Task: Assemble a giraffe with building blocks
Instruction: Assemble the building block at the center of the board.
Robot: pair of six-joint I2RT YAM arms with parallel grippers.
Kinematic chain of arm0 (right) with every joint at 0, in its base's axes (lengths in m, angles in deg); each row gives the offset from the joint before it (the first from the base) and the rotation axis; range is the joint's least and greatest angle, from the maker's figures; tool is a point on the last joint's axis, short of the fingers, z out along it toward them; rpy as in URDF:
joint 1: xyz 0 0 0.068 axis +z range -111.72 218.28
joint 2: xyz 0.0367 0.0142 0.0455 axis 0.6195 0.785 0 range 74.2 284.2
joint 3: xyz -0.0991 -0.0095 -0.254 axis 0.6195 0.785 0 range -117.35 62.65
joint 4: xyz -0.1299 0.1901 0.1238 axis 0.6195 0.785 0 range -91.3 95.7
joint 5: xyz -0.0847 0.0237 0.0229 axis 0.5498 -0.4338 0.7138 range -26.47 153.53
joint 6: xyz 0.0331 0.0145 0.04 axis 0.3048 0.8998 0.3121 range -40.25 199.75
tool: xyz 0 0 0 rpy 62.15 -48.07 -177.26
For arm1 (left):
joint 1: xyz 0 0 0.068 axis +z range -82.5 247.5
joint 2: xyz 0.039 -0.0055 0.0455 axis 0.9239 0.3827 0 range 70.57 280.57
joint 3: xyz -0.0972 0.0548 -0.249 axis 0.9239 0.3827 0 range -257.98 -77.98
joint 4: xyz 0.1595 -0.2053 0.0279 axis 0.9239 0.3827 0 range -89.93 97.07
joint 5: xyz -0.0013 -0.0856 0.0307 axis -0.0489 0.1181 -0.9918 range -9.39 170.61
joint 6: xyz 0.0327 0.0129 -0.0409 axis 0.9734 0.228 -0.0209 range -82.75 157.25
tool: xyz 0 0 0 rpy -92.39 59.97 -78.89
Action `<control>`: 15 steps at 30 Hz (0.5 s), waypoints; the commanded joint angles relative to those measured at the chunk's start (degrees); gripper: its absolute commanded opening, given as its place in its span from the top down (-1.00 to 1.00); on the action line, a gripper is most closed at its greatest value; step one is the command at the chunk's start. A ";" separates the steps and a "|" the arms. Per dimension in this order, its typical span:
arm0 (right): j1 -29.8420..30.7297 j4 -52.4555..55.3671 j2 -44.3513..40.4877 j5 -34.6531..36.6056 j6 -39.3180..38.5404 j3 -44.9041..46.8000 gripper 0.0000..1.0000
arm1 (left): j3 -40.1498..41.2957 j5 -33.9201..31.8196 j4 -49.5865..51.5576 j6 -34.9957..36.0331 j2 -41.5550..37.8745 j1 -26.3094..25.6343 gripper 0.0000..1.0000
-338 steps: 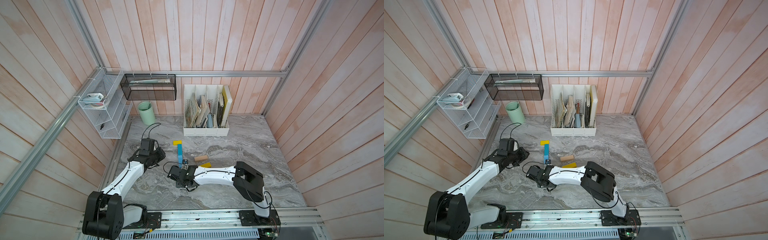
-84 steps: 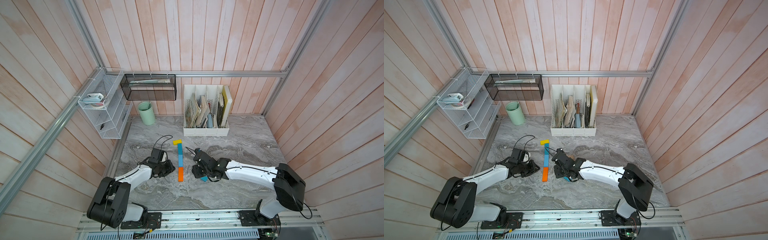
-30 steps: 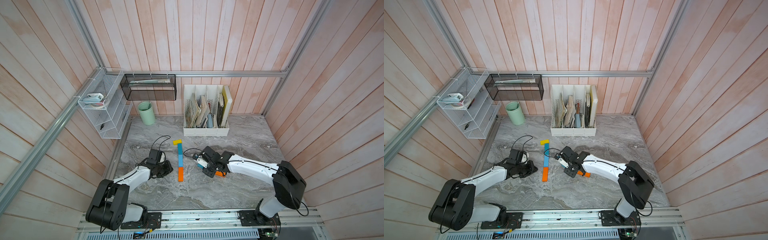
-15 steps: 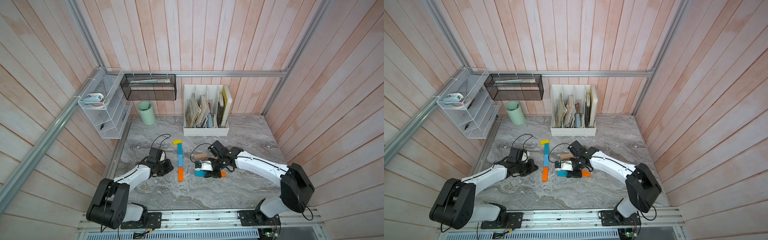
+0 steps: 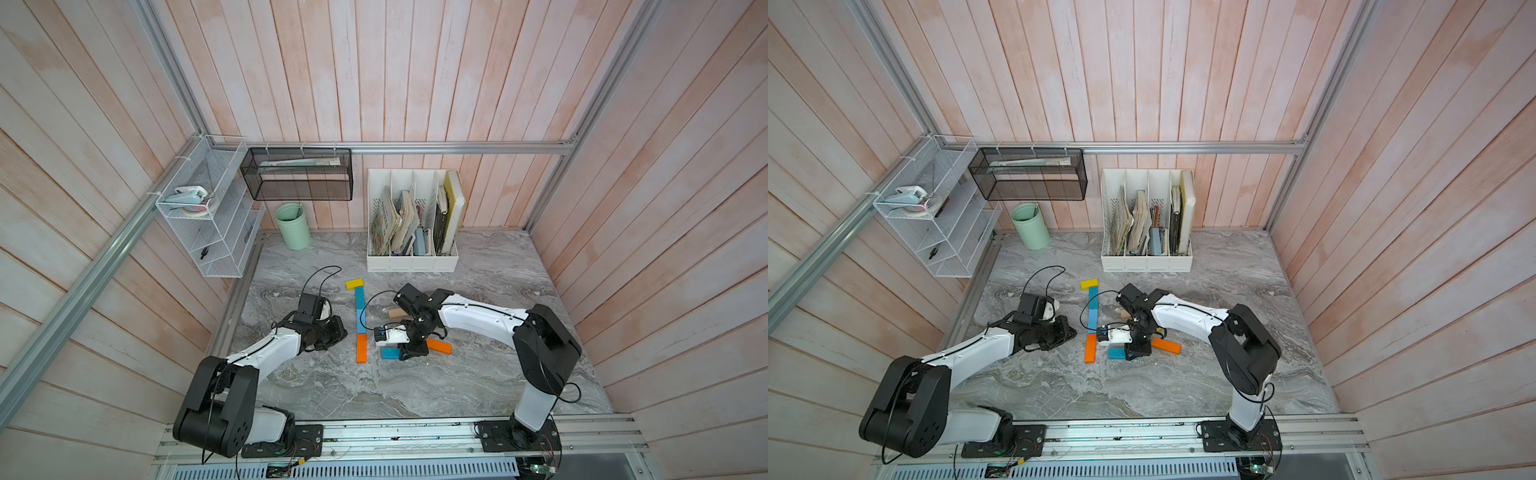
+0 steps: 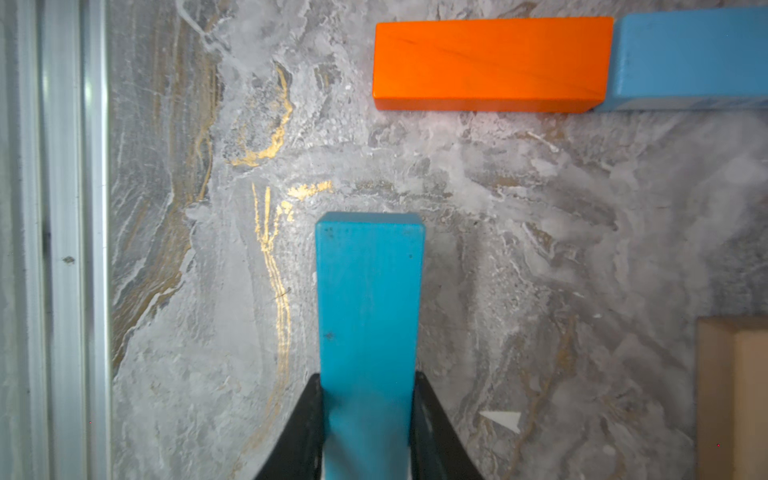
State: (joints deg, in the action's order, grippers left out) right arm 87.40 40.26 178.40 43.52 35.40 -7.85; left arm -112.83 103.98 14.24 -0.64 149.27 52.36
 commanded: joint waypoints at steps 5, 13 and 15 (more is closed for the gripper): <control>2.77 -4.09 6.69 10.08 7.18 -4.56 1.00 | -1.47 -0.70 1.30 1.76 -0.02 0.59 0.83; 3.84 -4.17 9.43 12.24 8.39 -7.24 1.00 | -0.84 -0.87 1.71 2.21 -0.91 1.28 0.83; 4.23 -4.38 9.53 12.11 8.57 -7.50 1.00 | -0.80 -0.81 1.67 2.21 -0.96 1.38 0.83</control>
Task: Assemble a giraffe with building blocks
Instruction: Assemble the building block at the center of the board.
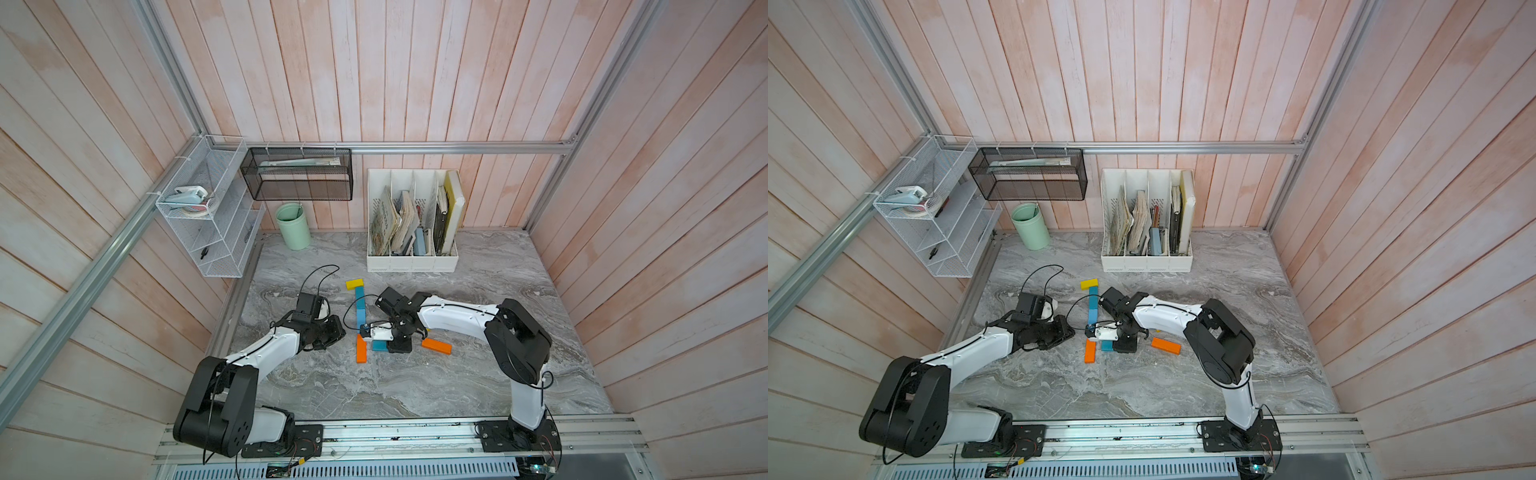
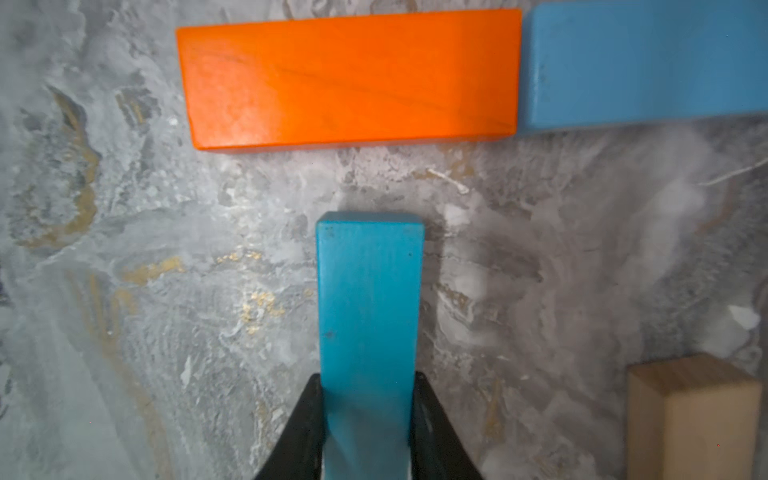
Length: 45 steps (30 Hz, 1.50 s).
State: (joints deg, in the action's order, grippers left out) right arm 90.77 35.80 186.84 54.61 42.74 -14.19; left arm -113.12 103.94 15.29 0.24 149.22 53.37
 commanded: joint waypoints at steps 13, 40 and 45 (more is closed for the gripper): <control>3.47 0.82 0.74 0.31 4.19 -0.52 1.00 | 0.00 -0.65 0.59 1.18 -1.70 0.65 0.83; 4.54 1.37 0.45 0.57 6.69 0.13 1.00 | 1.36 -0.04 -0.20 -0.02 -3.25 1.22 0.67; 4.79 2.47 0.14 0.93 6.93 0.47 1.00 | 1.34 0.01 -0.32 0.01 -3.13 1.21 0.67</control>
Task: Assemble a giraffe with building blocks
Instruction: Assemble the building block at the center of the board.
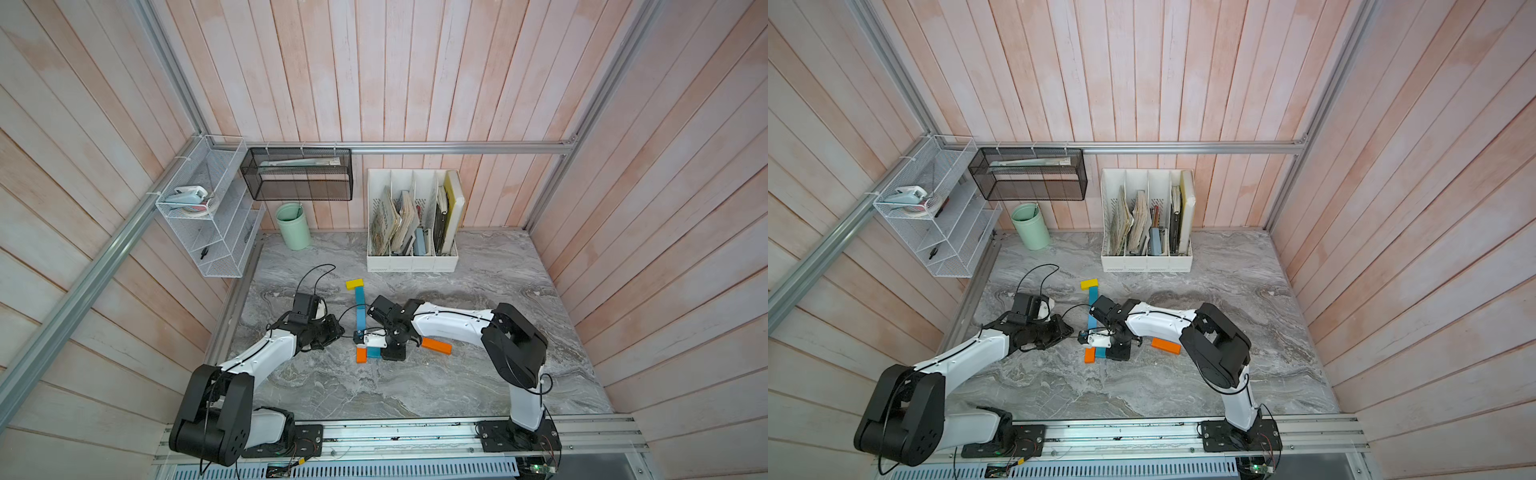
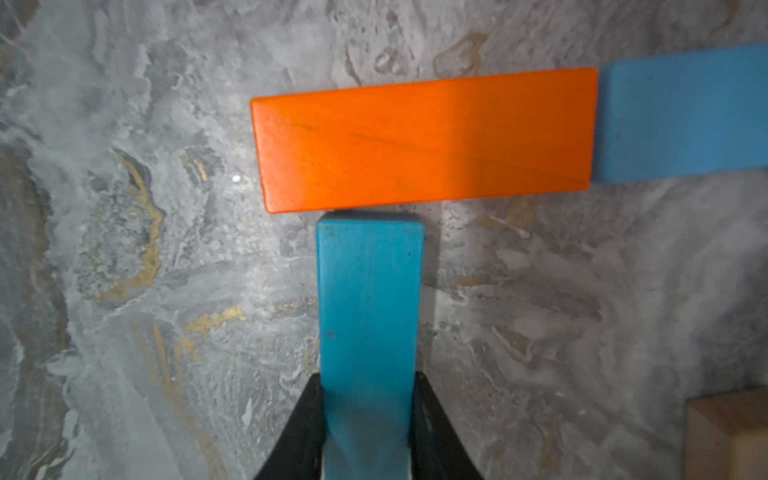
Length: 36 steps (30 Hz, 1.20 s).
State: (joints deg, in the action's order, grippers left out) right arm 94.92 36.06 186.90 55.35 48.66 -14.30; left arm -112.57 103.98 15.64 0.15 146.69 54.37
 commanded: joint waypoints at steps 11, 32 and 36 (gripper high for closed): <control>1.45 2.53 -0.40 0.28 1.87 1.27 1.00 | 0.86 0.09 -1.07 -0.16 -0.71 0.21 0.67; 1.89 2.53 -0.86 1.86 2.68 2.45 0.84 | 1.28 0.28 -1.36 -0.42 -0.82 0.21 0.67; 1.89 1.83 -1.17 2.98 2.61 3.02 0.57 | 1.15 0.27 -1.38 -0.43 -0.80 0.21 0.67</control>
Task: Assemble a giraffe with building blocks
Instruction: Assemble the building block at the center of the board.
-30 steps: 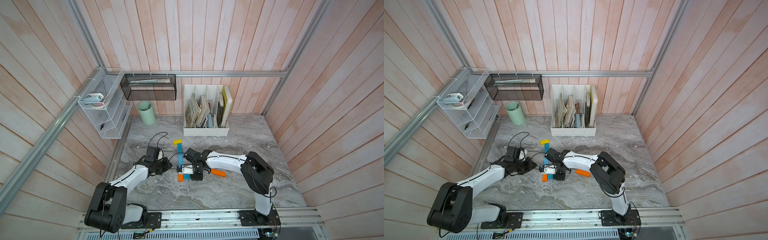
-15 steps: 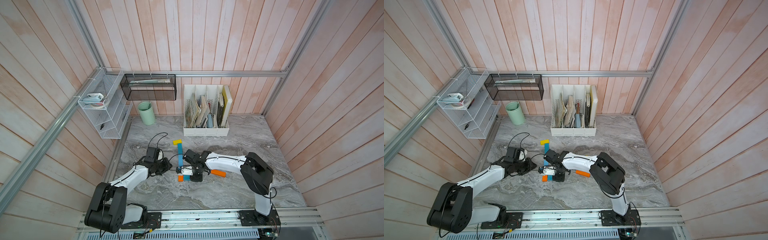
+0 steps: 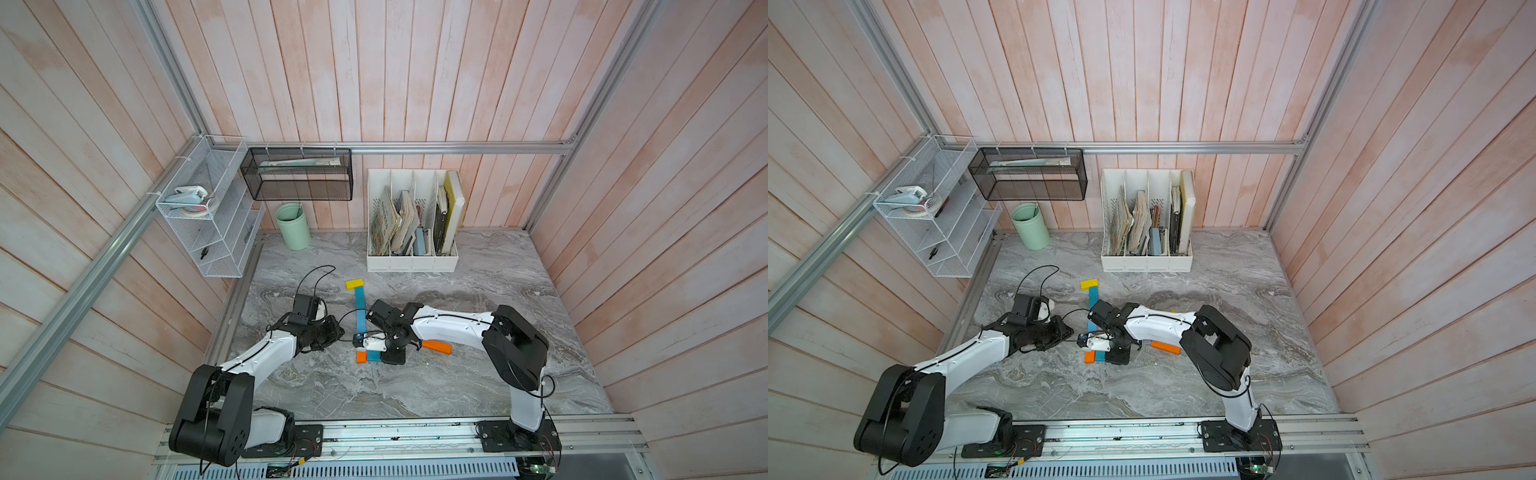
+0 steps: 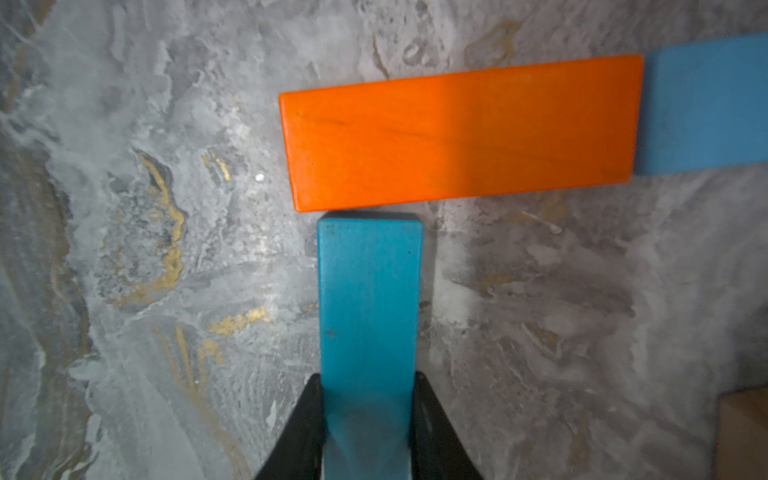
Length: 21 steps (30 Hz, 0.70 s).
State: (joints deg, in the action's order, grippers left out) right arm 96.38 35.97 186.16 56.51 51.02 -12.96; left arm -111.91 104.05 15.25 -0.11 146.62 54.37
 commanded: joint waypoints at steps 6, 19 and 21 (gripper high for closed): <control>0.43 1.63 -0.73 1.92 0.08 1.17 -0.95 | 0.31 0.12 -0.88 -0.15 -0.63 0.22 0.67; -4.49 5.98 -14.83 21.46 25.30 -0.06 -0.96 | 0.18 0.02 -0.48 0.28 -0.80 0.27 0.67; -8.35 9.15 -15.63 17.84 27.96 -0.29 -0.95 | 0.03 0.32 -0.92 0.19 -0.39 0.31 0.67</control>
State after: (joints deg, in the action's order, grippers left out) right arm 92.56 39.25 170.88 71.11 68.12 -12.99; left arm -111.91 104.18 15.25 -0.26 146.62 54.37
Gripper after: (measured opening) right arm 0.977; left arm 0.165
